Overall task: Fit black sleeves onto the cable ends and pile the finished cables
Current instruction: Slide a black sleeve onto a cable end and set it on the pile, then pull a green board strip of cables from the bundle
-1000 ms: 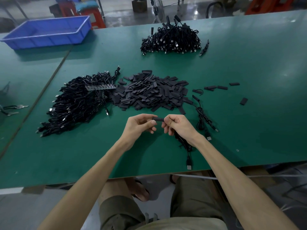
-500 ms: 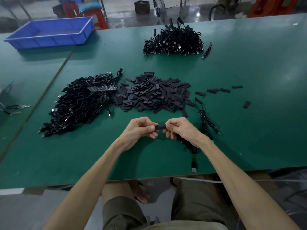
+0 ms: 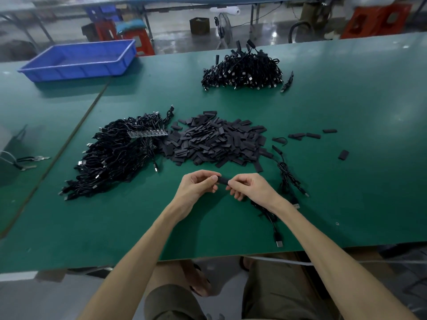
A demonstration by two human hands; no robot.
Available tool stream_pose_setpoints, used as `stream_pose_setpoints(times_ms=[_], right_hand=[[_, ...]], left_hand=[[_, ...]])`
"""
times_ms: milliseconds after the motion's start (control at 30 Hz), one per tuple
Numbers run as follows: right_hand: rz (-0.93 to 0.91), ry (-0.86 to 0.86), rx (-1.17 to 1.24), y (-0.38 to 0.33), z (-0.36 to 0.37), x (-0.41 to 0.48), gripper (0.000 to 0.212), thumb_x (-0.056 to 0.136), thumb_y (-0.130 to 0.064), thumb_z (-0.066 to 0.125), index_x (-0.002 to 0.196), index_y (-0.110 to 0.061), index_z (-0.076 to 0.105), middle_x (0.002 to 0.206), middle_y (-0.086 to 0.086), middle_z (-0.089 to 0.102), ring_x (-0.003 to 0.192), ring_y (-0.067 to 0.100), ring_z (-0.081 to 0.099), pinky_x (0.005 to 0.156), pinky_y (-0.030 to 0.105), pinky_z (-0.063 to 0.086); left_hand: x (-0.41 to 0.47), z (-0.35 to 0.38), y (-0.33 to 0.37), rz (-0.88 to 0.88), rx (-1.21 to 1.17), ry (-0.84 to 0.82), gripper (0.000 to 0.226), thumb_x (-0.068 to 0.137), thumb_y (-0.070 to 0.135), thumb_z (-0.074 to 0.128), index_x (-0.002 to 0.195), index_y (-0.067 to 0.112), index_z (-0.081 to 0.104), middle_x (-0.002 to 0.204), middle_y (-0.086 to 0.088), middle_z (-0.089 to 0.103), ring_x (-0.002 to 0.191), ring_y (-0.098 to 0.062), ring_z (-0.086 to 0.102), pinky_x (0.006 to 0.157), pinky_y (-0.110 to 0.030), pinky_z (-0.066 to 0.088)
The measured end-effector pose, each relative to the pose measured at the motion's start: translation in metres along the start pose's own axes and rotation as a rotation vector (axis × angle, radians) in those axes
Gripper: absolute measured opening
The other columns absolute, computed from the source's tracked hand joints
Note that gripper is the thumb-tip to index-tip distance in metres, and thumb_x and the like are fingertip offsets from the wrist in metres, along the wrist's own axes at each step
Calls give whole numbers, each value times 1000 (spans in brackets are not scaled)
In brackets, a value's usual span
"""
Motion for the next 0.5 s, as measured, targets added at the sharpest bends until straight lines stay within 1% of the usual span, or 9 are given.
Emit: stream_pose_setpoints(times_ms=[100,167,200,233,300,333,367,433,500], right_hand=[[-1,66,-63,-4,-1,-4,19,100,-23,69,89,-11,79,63,-2,66,53,10,55,53,21,45],[-31,163,-143,-12,-9,-9,22,100,-29,68,85,-20,79,55,-5,59,45,6,43,49,17,36],[-51,230,-175,-18,-16,-11,24,102,-30,65,82,-23,78,54,-6,56,43,5,39,48,16,33],[-70,301,-199,-24,-24,-12,26,103,-31,63,81,-25,76,55,-3,55,42,6,36,46,16,31],[-104,419,-247,-40,-46,-14,28,105,-29,59,80,-28,72,57,1,56,40,7,34,43,16,27],[-113,463,-278,-46,-58,-13,29,105,-29,59,80,-27,72,57,1,57,38,6,34,42,15,28],[-114,498,-319,-51,-70,-12,29,106,-29,58,81,-25,73,57,0,57,38,5,34,41,15,28],[-90,556,-415,-57,-92,-9,28,106,-30,57,88,-19,75,55,-1,57,40,8,35,41,16,29],[-52,609,-523,-55,-109,-5,30,108,-30,53,99,-12,75,56,-4,57,42,11,37,44,19,30]], left_hand=[[-6,3,1,63,101,80,16,98,14,66,110,3,72,88,-15,70,78,-21,66,73,-30,57],[-9,3,7,104,213,136,15,100,16,63,113,8,68,95,-16,70,78,-24,69,67,-33,60],[-8,1,12,129,300,194,14,101,17,62,113,11,65,96,-14,70,77,-23,70,62,-33,59],[-6,-3,18,156,380,290,11,101,18,60,111,14,62,95,-10,69,74,-19,70,59,-30,57],[-1,-24,37,181,430,596,6,103,19,54,108,18,58,93,-3,65,72,-14,65,58,-25,52],[2,-38,45,158,433,735,6,104,19,51,107,17,56,94,-2,63,76,-15,63,61,-28,51],[6,-52,52,105,455,822,7,104,19,49,107,15,53,98,-3,61,82,-20,62,66,-32,52],[13,-75,58,-79,645,850,19,104,23,49,115,8,48,118,-10,55,90,-28,60,75,-41,49],[14,-87,58,-261,883,829,42,104,29,50,130,-1,39,135,-19,42,97,-39,60,76,-44,43]])
Point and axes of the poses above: each hand's wrist, its own x-axis towards the middle knuckle, its own z-axis out of the palm, y = z × x, the point moved 3 cm from there along x, towards the middle knuckle
